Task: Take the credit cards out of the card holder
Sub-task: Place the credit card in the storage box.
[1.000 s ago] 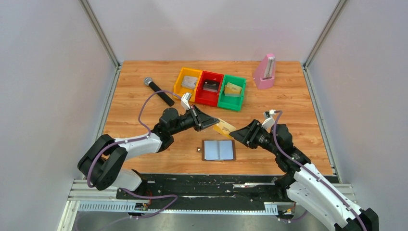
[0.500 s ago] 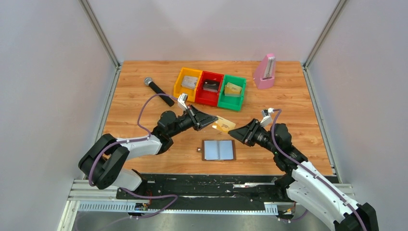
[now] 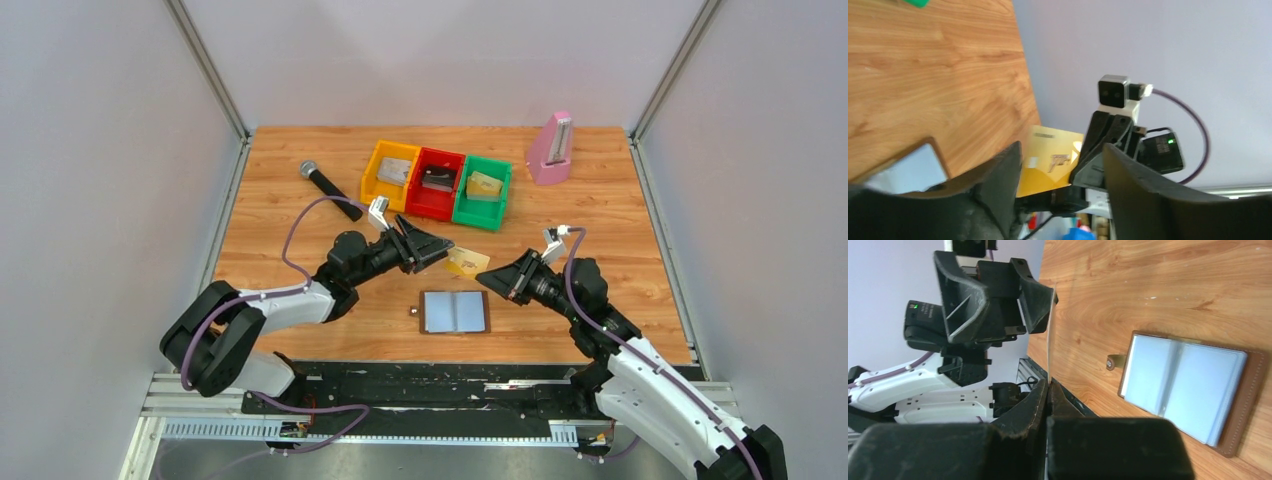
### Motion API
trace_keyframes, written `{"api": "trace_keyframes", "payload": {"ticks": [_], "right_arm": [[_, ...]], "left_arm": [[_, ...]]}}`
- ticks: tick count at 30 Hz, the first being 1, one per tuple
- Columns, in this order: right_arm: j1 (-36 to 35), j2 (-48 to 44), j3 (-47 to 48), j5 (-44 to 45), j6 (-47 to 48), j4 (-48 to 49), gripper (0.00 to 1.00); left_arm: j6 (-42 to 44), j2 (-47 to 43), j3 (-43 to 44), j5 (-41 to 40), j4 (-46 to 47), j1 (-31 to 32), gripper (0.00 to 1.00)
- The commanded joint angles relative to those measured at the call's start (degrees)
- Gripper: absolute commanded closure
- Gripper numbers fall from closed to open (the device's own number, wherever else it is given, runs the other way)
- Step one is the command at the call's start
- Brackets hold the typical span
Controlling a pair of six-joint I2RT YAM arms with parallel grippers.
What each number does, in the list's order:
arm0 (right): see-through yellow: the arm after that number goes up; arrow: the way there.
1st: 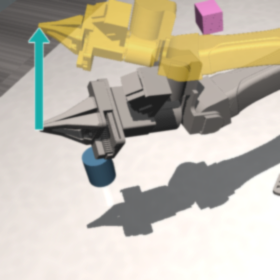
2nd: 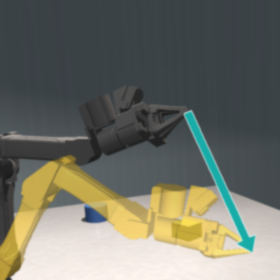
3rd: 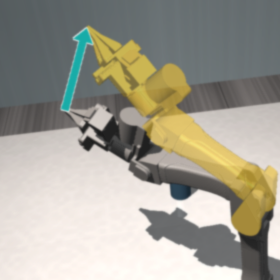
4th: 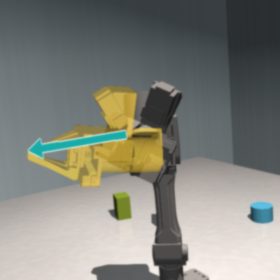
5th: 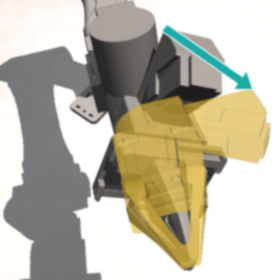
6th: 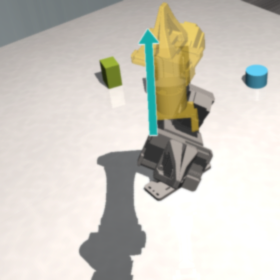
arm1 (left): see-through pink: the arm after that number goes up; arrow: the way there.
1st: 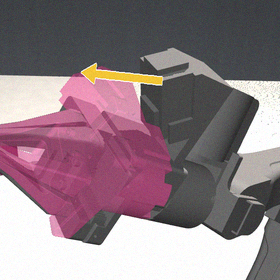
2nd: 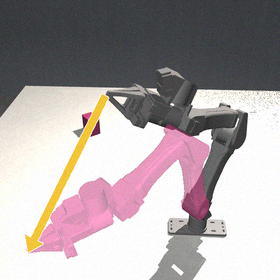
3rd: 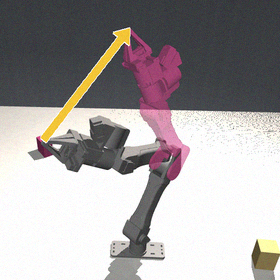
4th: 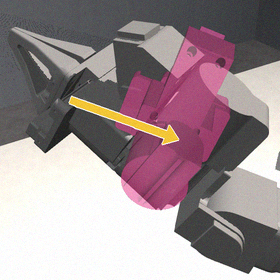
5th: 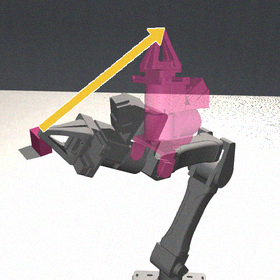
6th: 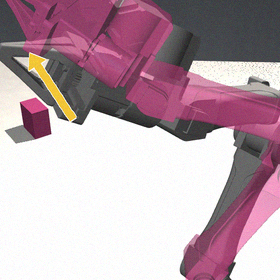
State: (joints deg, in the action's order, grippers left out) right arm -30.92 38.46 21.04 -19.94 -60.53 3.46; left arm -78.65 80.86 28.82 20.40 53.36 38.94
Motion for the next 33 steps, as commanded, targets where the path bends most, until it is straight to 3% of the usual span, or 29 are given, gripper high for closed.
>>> {"api": "trace_keyframes", "payload": {"ticks": [1, 2, 4, 15, 20, 25, 33], "right_arm": [[0.2, -1.2, 3.4, 2.5, 4.4, -3.1, 1.00], [0.2, -1.3, 3.7, 3.1, 5.1, -3.3, 1.00], [0.3, -1.4, 4.5, 3.8, 6.5, -4.6, 1.00], [6.3, 10.6, 18.6, 0.2, 21.6, -15.9, 1.00], [13.4, 20.9, 25.9, -2.0, 28.3, -19.2, 1.00], [19.3, 33.6, 34.5, -4.6, 33.6, -20.2, 1.00], [23.3, 54.4, 49.3, -6.8, 36.2, -20.7, 1.00]], "left_arm": [[5.4, -5.9, 0.3, -1.4, -7.4, 0.2, 0.19], [6.4, -6.8, 1.0, -1.8, -9.3, 0.1, 0.05], [11.3, -9.4, 2.5, -2.2, -16.1, 0.1, 0.01], [31.3, -23.5, 11.0, -9.8, -53.7, 0.1, 0.00], [42.9, -24.8, 17.9, -11.6, -70.3, 0.1, 0.00], [52.1, -20.6, 26.0, -11.2, -85.8, 0.1, 0.00], [59.4, -16.2, 29.0, -8.4, -92.2, 0.1, 0.00]]}}
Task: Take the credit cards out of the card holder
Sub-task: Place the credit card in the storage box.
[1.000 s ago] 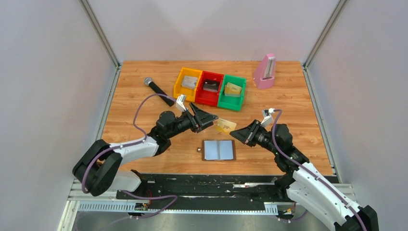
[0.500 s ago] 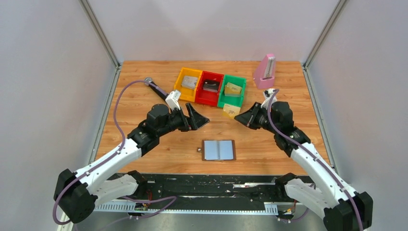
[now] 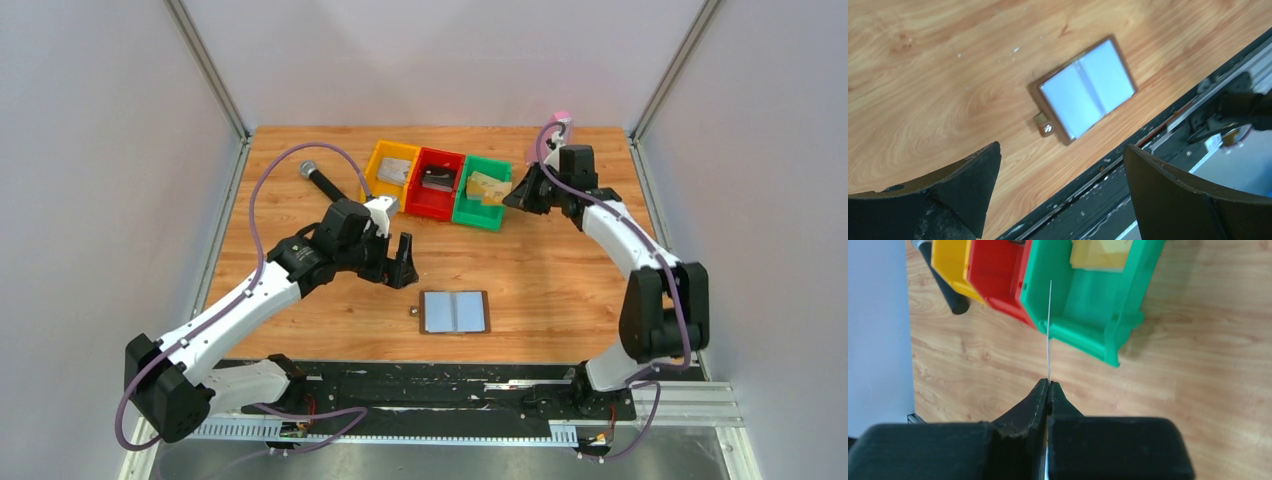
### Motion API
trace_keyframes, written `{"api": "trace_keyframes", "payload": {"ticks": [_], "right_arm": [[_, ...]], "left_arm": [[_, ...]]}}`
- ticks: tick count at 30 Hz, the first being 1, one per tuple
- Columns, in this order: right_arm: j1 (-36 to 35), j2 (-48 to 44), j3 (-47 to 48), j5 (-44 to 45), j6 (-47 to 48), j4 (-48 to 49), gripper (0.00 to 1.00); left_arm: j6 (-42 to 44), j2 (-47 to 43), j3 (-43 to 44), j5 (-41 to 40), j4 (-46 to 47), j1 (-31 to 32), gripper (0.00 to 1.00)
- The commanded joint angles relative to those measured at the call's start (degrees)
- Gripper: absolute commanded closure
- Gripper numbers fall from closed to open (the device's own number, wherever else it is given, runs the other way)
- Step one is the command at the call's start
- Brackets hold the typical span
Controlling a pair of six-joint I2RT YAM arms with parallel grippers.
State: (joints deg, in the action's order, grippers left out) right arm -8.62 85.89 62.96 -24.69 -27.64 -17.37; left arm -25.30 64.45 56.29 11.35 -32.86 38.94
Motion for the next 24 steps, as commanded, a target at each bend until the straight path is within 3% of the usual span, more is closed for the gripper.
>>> {"api": "trace_keyframes", "payload": {"ticks": [1, 11, 24], "right_arm": [[1.2, 9.3, 9.5, -2.4, 3.3, -0.3, 1.00], [1.8, 26.2, 25.6, -4.3, 2.2, -4.0, 1.00], [2.5, 35.4, 33.3, -4.9, 0.0, -4.3, 0.96]], "left_arm": [[6.1, 0.1, 1.6, 0.9, -6.1, 0.1, 0.00], [6.8, -1.5, 2.0, -0.3, -6.9, 0.1, 0.00], [7.2, -1.8, 2.7, -0.8, -7.7, 0.1, 0.00]]}}
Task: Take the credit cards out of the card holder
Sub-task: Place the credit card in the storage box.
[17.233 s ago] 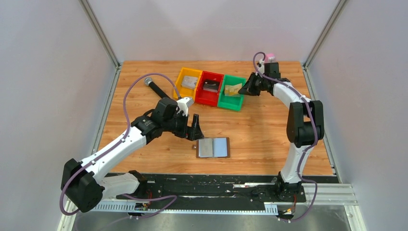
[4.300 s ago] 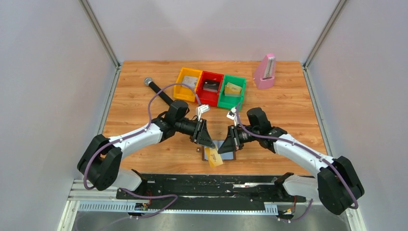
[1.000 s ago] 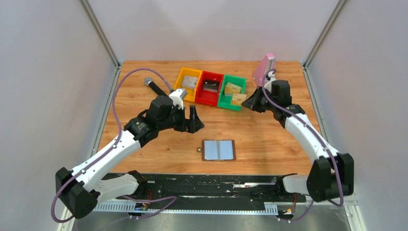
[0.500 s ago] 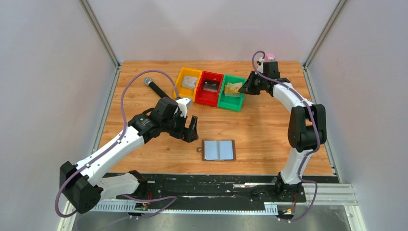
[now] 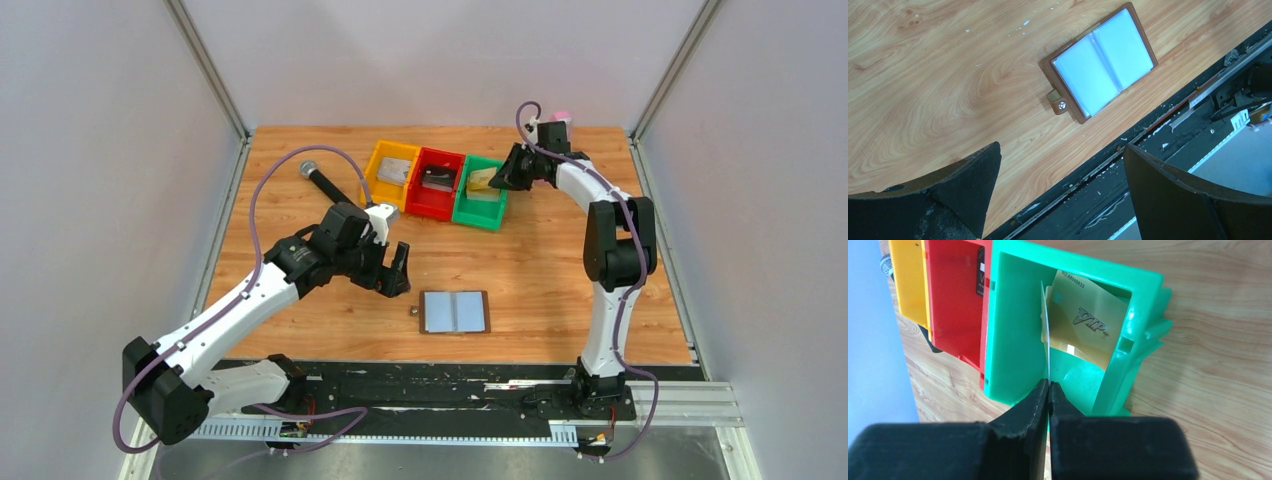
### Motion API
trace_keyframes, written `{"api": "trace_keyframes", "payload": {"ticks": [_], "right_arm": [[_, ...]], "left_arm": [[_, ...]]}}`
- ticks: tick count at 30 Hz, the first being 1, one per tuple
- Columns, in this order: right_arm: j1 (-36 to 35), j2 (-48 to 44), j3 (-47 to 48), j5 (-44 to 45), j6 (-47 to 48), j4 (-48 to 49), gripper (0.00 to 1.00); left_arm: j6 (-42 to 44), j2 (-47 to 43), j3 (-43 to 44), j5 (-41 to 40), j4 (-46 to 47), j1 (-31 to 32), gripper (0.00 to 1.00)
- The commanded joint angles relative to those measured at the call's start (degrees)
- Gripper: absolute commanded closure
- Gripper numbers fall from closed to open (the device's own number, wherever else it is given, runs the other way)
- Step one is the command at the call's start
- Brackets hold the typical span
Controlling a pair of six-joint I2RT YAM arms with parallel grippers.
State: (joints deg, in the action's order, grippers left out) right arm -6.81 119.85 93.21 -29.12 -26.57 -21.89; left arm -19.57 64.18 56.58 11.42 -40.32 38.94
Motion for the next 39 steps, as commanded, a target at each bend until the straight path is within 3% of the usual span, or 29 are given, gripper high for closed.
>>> {"api": "trace_keyframes", "payload": {"ticks": [1, 11, 19, 24, 32, 39], "right_arm": [[0.8, 1.7, 3.1, -0.1, -1.2, 0.2, 0.95], [1.5, 1.7, 4.7, 2.3, -0.8, -1.3, 0.78], [1.6, -1.5, 5.9, 5.2, -0.1, -3.7, 0.76], [1.3, -4.1, 5.2, 6.1, 0.3, -4.6, 0.77], [-2.7, -7.5, -0.3, 11.7, 3.8, -3.2, 0.87], [-8.7, -5.4, -2.8, 18.4, 8.3, -1.4, 0.88]], "left_arm": [[1.5, -1.5, 2.4, -1.0, -0.3, 0.1, 0.00], [1.6, -1.5, 2.3, -1.3, -0.5, 0.1, 0.00], [1.5, -1.8, 2.1, -1.7, -0.7, 0.1, 0.00], [1.3, -2.0, 2.0, -2.0, -0.7, 0.1, 0.00], [1.4, -4.0, 2.1, -4.1, -1.9, 0.1, 0.00], [1.5, -7.9, 2.6, -13.9, -4.2, 0.1, 0.00]]}}
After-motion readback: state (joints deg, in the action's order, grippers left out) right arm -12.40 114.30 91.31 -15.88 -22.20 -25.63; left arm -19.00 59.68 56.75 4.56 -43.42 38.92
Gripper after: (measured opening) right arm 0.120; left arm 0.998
